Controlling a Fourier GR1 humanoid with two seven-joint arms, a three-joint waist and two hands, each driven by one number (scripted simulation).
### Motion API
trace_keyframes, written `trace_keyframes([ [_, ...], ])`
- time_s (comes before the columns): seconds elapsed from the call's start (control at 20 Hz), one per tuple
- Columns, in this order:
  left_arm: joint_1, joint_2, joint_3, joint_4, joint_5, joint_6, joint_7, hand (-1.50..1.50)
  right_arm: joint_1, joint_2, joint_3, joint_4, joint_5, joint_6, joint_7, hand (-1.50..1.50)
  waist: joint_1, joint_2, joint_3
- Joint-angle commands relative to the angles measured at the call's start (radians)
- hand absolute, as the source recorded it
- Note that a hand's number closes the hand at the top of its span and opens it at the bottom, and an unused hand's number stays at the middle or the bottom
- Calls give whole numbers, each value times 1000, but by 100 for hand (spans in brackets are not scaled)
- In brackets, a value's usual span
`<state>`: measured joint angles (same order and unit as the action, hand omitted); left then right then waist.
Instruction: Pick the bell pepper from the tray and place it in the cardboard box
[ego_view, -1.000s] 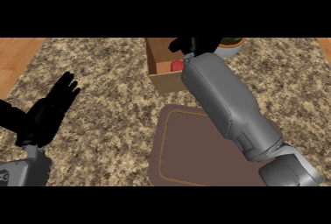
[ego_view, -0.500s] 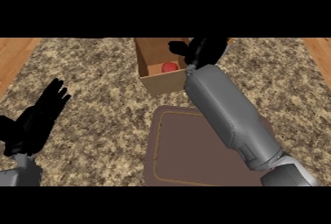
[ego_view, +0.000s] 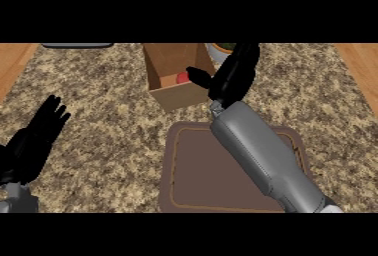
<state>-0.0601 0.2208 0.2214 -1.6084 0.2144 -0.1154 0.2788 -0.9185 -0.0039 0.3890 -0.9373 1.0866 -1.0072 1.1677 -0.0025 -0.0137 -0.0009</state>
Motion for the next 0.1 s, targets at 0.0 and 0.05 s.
trace_keyframes([
  [0.0,69,-11,-2,-54,-1,-5,-11,0,65,4,49,-153,101,22,235,-150,-2,-1,0],
  [0.05,54,10,24,-15,15,-22,-22,0,110,4,49,-184,126,38,246,-150,-11,-1,0],
])
